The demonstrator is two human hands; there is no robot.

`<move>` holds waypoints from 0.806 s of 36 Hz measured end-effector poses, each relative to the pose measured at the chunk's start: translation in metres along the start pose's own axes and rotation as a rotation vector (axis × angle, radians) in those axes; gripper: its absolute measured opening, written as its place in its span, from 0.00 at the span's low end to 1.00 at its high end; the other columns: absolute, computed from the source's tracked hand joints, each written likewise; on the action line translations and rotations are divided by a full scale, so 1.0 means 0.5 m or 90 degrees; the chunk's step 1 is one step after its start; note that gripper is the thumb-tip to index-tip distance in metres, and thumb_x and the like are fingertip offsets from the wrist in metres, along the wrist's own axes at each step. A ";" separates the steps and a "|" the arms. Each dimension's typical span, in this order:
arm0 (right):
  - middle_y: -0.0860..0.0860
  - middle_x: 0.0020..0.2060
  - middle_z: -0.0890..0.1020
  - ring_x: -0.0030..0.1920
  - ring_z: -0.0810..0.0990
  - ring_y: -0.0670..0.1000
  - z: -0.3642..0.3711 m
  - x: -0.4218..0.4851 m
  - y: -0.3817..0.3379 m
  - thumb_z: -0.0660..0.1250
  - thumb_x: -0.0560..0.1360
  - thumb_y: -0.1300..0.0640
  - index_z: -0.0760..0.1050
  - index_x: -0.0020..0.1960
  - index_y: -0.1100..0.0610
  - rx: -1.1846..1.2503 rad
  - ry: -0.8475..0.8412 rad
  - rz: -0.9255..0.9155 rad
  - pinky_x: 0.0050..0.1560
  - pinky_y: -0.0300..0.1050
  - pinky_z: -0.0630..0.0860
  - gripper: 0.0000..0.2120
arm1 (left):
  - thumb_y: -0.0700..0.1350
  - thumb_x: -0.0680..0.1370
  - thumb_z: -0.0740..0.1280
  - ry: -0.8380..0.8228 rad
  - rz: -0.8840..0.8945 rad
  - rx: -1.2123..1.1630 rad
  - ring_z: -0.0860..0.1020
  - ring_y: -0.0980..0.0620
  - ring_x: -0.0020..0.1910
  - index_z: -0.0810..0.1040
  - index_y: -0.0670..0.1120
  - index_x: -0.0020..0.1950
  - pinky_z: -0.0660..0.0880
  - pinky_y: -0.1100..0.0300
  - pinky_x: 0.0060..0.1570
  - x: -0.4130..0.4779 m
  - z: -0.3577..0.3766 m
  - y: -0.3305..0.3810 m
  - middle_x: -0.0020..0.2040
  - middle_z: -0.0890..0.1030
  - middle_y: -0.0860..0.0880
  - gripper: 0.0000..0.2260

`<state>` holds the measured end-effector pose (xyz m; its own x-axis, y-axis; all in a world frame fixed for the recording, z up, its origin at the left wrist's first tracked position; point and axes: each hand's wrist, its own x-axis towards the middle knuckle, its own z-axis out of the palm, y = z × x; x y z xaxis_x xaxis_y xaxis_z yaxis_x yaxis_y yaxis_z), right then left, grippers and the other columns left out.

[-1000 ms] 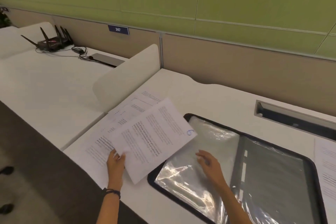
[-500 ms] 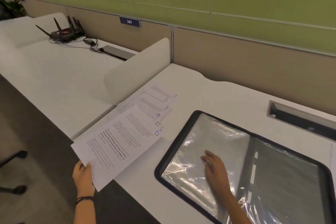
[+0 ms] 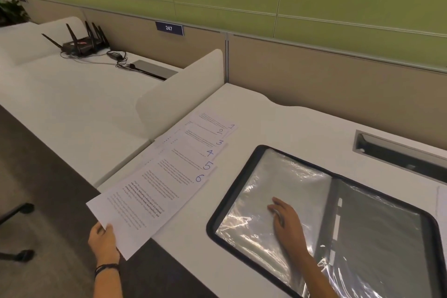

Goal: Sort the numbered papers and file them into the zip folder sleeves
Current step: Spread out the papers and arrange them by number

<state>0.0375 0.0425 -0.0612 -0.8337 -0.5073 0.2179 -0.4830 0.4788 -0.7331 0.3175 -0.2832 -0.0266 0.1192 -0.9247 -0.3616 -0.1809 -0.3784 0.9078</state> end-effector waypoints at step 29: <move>0.42 0.64 0.69 0.63 0.69 0.44 -0.170 -0.007 0.052 0.62 0.77 0.66 0.76 0.60 0.54 -0.003 0.004 0.051 0.65 0.39 0.62 0.14 | 0.42 0.79 0.65 -0.151 0.391 0.389 0.56 0.35 0.73 0.68 0.37 0.70 0.50 0.41 0.72 -0.108 0.256 -0.005 0.73 0.61 0.34 0.21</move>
<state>0.0051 0.1177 -0.0263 -0.8719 -0.4620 0.1625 -0.4151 0.5211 -0.7458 0.1866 -0.2380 -0.0366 -0.3621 -0.9305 0.0546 -0.6426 0.2916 0.7085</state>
